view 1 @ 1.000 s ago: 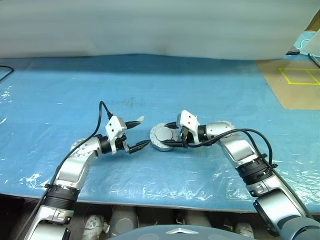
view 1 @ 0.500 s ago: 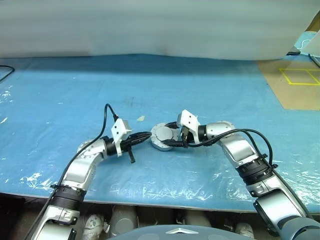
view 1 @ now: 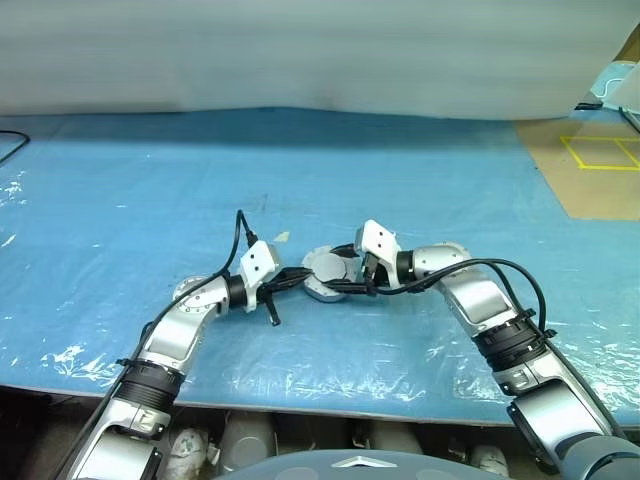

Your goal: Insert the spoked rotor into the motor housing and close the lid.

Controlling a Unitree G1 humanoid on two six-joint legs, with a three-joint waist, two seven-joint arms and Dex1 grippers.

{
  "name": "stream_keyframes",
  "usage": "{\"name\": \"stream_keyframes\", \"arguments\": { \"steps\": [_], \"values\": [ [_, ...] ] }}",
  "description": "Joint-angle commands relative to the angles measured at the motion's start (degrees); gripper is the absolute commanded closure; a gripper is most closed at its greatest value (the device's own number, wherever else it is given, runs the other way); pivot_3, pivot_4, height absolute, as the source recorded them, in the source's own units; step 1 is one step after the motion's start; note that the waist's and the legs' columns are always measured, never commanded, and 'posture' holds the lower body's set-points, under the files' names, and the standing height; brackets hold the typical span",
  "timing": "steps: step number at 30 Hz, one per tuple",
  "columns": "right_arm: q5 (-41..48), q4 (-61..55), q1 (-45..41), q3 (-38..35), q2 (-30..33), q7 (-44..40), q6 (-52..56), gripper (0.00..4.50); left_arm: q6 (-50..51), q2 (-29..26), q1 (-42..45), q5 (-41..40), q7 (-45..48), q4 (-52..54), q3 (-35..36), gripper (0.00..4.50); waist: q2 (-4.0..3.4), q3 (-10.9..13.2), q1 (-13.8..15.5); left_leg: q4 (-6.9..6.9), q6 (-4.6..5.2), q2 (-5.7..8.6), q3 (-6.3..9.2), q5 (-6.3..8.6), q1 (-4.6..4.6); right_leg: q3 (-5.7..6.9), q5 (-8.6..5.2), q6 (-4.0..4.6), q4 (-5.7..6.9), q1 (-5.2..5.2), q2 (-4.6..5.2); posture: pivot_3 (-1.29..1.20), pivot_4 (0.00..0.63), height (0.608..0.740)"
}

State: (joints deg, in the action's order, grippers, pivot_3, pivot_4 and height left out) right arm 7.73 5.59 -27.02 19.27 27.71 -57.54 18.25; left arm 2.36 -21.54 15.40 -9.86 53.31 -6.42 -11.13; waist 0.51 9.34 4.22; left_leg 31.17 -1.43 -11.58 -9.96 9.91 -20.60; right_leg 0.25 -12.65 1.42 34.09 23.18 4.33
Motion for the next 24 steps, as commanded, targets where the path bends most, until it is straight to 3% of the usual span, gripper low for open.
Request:
{"name": "stream_keyframes", "arguments": {
  "steps": [1, 11, 16, 24],
  "values": [
    [-3.86, 3.86, 3.32, 1.04, 2.62, 2.2, 4.75, 1.5, -0.31, -0.42, 0.14, 0.37, 0.53, 0.58, -0.67, 4.47, -0.02, -0.04, 0.0, -0.03, 0.0, 0.0, 0.0, 0.0, 0.0, 0.0, 0.0, 0.0, -0.08, -0.02, 0.0, 0.0, 0.15, 0.74],
    [-3.54, 1.54, 4.31, 1.01, 3.25, 0.86, 4.24, 1.5, -2.52, -0.07, 0.8, 1.98, 0.94, -1.4, -2.28, 4.47, 0.02, -0.42, 0.14, -0.16, 0.0, 0.0, -0.06, 0.0, 0.0, 0.01, 0.01, 0.01, -0.34, -0.12, 0.0, 0.0, 0.15, 0.74],
    [0.15, -0.8, 4.46, -1.54, 2.66, 1.01, 8.06, 0.01, -2.83, 0.21, 0.77, 1.93, 1.05, -1.44, -2.36, 4.5, 0.03, -0.43, 0.61, -0.16, 0.0, 0.01, -0.07, 0.0, -0.07, -0.01, 0.01, 0.0, -0.42, -0.14, 0.0, 0.0, 0.15, 0.74],
    [3.14, -8.97, 6.17, -3.93, 4.67, -0.68, 8.36, 0.01, -3.6, -0.63, 1.02, 2.1, 1.46, -2.72, -1.97, 4.5, -0.01, -0.43, 1.11, -0.25, -0.02, -0.09, -0.19, -0.01, -0.42, 0.19, 0.21, 0.34, -0.41, 0.15, -0.05, 0.0, 0.15, 0.74]
  ]
}}
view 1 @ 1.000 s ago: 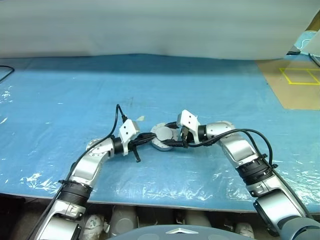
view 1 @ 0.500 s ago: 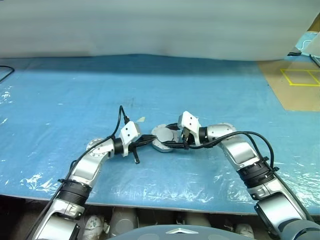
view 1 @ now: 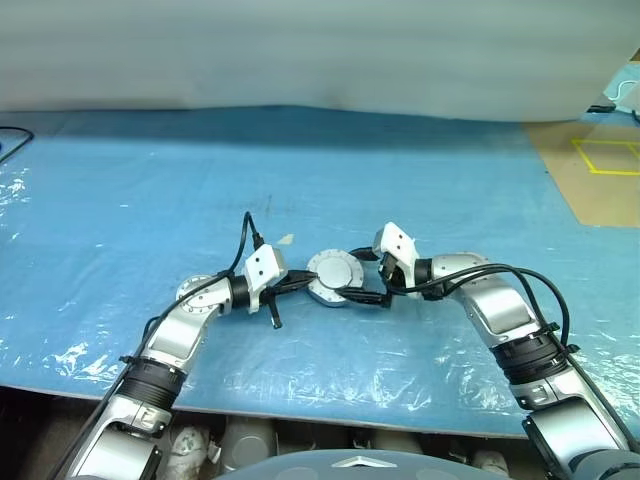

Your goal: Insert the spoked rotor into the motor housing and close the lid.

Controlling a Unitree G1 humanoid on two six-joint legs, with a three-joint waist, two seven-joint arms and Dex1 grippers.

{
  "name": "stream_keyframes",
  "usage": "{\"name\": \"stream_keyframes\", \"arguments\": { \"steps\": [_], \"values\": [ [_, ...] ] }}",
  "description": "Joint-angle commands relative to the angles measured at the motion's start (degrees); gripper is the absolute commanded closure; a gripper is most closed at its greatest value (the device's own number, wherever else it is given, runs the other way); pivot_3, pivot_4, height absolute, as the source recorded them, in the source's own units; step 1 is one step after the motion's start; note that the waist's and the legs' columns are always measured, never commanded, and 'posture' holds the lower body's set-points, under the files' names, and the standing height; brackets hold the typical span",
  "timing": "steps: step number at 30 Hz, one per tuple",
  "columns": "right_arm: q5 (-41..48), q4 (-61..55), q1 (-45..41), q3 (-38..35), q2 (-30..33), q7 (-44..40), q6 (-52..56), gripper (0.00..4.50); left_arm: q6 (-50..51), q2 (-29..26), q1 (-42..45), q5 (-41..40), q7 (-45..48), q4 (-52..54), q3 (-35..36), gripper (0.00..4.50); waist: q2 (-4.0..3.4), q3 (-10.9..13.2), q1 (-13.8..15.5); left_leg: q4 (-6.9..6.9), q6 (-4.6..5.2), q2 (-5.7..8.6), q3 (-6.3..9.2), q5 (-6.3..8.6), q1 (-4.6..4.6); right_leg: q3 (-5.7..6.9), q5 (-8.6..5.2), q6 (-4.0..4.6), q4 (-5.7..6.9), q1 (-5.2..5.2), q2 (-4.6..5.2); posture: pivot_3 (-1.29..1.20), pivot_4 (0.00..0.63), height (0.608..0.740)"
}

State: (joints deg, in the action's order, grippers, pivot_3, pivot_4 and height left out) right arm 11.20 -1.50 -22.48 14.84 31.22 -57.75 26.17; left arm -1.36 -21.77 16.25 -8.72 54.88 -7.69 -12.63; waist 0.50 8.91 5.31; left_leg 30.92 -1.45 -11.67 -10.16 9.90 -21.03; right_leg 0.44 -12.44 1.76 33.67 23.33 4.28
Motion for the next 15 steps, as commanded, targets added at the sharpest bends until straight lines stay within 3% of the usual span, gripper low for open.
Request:
{"name": "stream_keyframes", "arguments": {
  "steps": [1, 10, 15],
  "values": [
    [-0.06, -2.48, 1.87, -0.03, 1.17, -0.23, 0.03, 0.01, 0.04, -0.39, 0.25, 0.94, -0.09, -1.58, -0.46, 4.5, 0.0, 0.0, 0.03, 0.0, 0.0, 0.0, 0.0, 0.0, -0.02, 0.01, -0.01, -0.01, 0.0, 0.0, 0.0, 0.0, 0.15, 0.74],
    [12.52, -6.59, 1.8, -11.83, -1.54, 3.61, 11.61, 0.01, -1.02, -0.22, 1.1, 1.06, 0.05, -3.07, -0.68, 4.5, -0.04, 0.04, 0.03, -0.01, 0.0, 0.01, 0.0, 0.0, -0.05, 0.0, -0.02, -0.03, 0.0, 0.04, 0.01, 0.0, 0.15, 0.74],
    [21.16, -4.4, 1.8, -18.42, -2.46, 8.61, 29.39, 0.01, -1.17, -0.43, 1.13, 1.07, 0.09, -3.24, -0.7, 4.5, -0.05, 0.04, 0.06, -0.01, -0.01, 0.02, 0.0, 0.0, -0.07, 0.01, -0.01, -0.02, 0.0, 0.05, 0.01, 0.0, 0.15, 0.74]
  ]
}}
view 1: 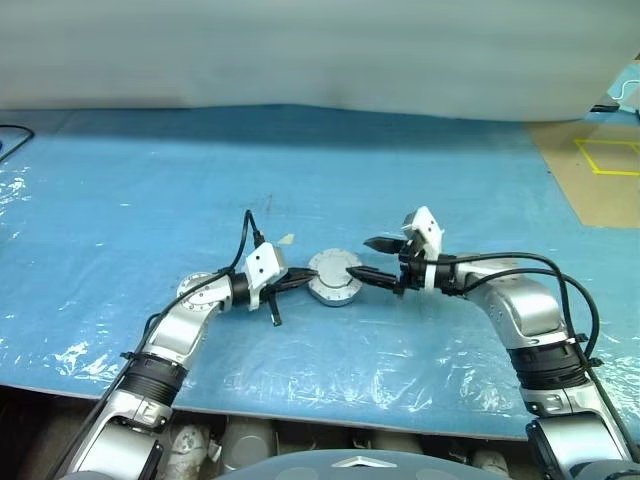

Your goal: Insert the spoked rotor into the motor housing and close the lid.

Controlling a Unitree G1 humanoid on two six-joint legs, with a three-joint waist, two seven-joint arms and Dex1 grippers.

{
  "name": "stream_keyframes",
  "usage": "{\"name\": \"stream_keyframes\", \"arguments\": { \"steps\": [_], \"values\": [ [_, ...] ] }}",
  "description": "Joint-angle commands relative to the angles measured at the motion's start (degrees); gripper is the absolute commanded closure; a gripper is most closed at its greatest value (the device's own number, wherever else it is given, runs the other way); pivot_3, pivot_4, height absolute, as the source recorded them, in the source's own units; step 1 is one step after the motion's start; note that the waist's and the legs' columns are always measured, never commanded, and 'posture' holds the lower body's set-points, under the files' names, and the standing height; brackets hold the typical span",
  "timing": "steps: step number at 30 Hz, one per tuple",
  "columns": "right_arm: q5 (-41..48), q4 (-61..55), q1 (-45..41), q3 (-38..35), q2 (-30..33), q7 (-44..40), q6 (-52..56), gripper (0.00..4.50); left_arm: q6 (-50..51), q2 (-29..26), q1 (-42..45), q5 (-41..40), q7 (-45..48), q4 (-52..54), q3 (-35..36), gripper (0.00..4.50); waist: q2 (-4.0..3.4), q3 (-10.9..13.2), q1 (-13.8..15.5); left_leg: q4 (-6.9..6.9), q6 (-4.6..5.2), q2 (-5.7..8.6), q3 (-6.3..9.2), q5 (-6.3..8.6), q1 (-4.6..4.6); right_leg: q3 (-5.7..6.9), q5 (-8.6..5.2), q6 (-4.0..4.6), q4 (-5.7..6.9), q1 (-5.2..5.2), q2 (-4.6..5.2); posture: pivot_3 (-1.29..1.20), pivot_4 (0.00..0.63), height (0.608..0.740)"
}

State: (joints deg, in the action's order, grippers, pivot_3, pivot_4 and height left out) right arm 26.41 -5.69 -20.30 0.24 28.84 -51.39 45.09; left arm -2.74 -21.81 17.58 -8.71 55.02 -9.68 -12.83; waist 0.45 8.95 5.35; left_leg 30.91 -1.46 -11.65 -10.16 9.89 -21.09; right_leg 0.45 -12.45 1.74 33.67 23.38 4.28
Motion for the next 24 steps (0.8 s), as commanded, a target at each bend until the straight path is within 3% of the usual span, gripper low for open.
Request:
{"name": "stream_keyframes", "arguments": {
  "steps": [1, 4, 9, 24],
  "values": [
    [8.15, 0.53, -0.43, -5.01, -0.11, 2.78, 15.29, 0.01, 0.24, -0.42, -0.25, 1.07, -0.06, -1.17, -0.53, 4.5, -0.01, 0.0, 0.02, 0.0, -0.01, 0.0, 0.0, -0.01, 0.0, 0.0, 0.0, 0.0, 0.0, 0.0, 0.0, 0.0, 0.15, 0.74],
    [12.78, 2.1, 0.38, -8.08, -0.62, 4.42, 25.12, 0.01, 0.42, -0.43, -0.44, 1.05, -0.13, -0.79, -0.61, 4.5, -0.04, 0.01, 0.07, 0.0, -0.18, -0.01, 0.0, -0.11, 0.01, 0.01, 0.0, 0.0, 0.01, 0.0, -0.01, 0.0, 0.15, 0.74],
    [16.03, 2.9, 1.46, -11.35, -3.93, 8.5, 31.98, 0.01, 0.46, -0.43, -0.58, 1.06, -0.31, -0.56, -0.62, 4.5, -0.07, 0.01, 0.13, 0.0, -0.22, -0.01, -0.01, -0.13, 0.0, 0.02, 0.0, 0.0, 0.01, 0.0, 0.0, 0.0, 0.15, 0.74],
    [14.1, 2.92, 2.02, -5.56, -7.64, 11.96, 26.2, 0.01, -0.91, -0.65, -0.26, 1.25, -0.02, -2.34, -0.69, 4.5, -0.08, 0.0, 0.04, -0.01, -0.25, -0.01, 0.0, -0.14, 0.06, 0.03, -0.21, -0.35, 0.02, -0.03, 0.0, 0.0, 0.15, 0.74]
  ]
}}
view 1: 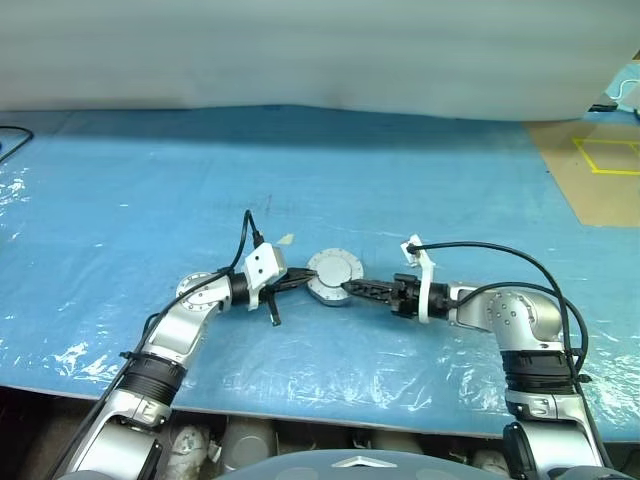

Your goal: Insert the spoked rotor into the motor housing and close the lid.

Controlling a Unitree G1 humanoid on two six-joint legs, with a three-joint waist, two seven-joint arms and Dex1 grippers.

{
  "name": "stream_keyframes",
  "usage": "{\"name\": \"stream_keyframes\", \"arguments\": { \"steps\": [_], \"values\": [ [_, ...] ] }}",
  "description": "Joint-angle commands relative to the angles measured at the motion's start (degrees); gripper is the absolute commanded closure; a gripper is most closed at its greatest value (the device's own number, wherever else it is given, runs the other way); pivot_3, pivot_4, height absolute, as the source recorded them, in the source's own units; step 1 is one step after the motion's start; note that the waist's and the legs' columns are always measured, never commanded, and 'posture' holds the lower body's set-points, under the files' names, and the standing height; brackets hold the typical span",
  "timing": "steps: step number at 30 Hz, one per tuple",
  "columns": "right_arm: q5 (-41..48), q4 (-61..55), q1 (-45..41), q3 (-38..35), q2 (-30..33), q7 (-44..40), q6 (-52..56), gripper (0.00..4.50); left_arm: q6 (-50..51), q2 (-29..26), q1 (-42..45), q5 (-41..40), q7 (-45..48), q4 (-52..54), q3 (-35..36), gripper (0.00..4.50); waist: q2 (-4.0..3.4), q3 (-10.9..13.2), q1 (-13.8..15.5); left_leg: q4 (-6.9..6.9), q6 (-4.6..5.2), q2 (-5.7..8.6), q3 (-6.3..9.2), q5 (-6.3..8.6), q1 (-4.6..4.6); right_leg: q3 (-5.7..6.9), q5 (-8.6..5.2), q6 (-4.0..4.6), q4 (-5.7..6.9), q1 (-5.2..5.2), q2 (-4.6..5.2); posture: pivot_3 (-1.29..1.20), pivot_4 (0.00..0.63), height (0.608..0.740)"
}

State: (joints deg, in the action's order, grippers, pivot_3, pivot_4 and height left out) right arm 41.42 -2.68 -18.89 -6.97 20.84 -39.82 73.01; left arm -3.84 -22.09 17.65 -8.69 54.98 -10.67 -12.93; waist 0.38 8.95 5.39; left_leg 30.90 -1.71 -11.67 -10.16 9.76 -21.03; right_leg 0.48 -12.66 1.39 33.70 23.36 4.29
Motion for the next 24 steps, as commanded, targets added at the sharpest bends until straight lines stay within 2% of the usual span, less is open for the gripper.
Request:
{"name": "stream_keyframes", "arguments": {
  "steps": [1, 5, 11, 17, 22, 24],
  "values": [
    [-0.47, -0.32, 0.73, 1.61, 0.01, 0.43, -1.78, 0.01, 0.1, -0.33, -0.32, 1.28, -0.03, -1.47, -0.63, 4.5, 0.0, 0.0, 0.01, 0.0, 0.0, 0.0, 0.0, 0.0, 0.0, 0.0, 0.0, 0.01, 0.0, 0.0, 0.0, 0.0, 0.15, 0.74],
    [0.48, 0.14, 0.66, 0.86, -1.26, 1.54, -2.07, 0.01, -0.11, -0.25, -0.17, 1.38, -0.03, -1.83, -0.74, 4.5, 0.0, 0.0, 0.01, 0.0, 0.0, 0.0, 0.0, 0.0, 0.0, 0.0, 0.18, 0.31, 0.0, -0.01, 0.0, 0.0, 0.15, 0.74],
    [1.08, 1.14, 0.58, -0.61, -1.82, 2.13, -3.13, 0.01, -0.25, -0.21, 0.12, 1.42, 0.09, -2.17, -0.83, 4.5, 0.0, 0.0, 0.02, 0.0, 0.0, 0.01, 0.0, 0.0, 0.0, 0.0, 0.18, 0.3, 0.0, -0.01, 0.01, 0.0, 0.15, 0.74],
    [2.42, 1.3, 0.29, -2.0, -2.52, 2.52, -3.3, 1.99, -0.4, -0.26, 0.33, 1.49, 0.38, -2.49, -0.8, 4.5, -0.01, 0.0, 0.03, 0.0, -0.01, 0.01, 0.0, 0.0, -0.03, 0.0, 0.19, 0.31, 0.0, 0.01, 0.01, 0.0, 0.15, 0.74],
    [3.37, 1.16, 0.41, -2.38, -3.52, 3.46, -3.42, 3.1, -0.65, -0.15, 0.36, 1.58, 0.46, -2.75, -0.68, 4.5, -0.06, -0.03, 0.07, 0.0, 0.0, 0.01, 0.0, 0.0, -0.02, 0.02, 0.18, 0.31, 0.0, -0.02, 0.02, 0.0, 0.15, 0.74],
    [3.58, 1.15, 0.43, -2.49, -3.71, 3.66, -3.46, 3.21, -0.81, -0.15, 0.15, 1.64, 0.51, -2.78, -0.65, 4.5, -0.06, -0.03, 0.02, 0.0, 0.0, 0.02, 0.0, 0.0, 0.03, 0.0, 0.13, 0.22, 0.01, -0.04, 0.02, 0.0, 0.15, 0.74]
  ]
}}
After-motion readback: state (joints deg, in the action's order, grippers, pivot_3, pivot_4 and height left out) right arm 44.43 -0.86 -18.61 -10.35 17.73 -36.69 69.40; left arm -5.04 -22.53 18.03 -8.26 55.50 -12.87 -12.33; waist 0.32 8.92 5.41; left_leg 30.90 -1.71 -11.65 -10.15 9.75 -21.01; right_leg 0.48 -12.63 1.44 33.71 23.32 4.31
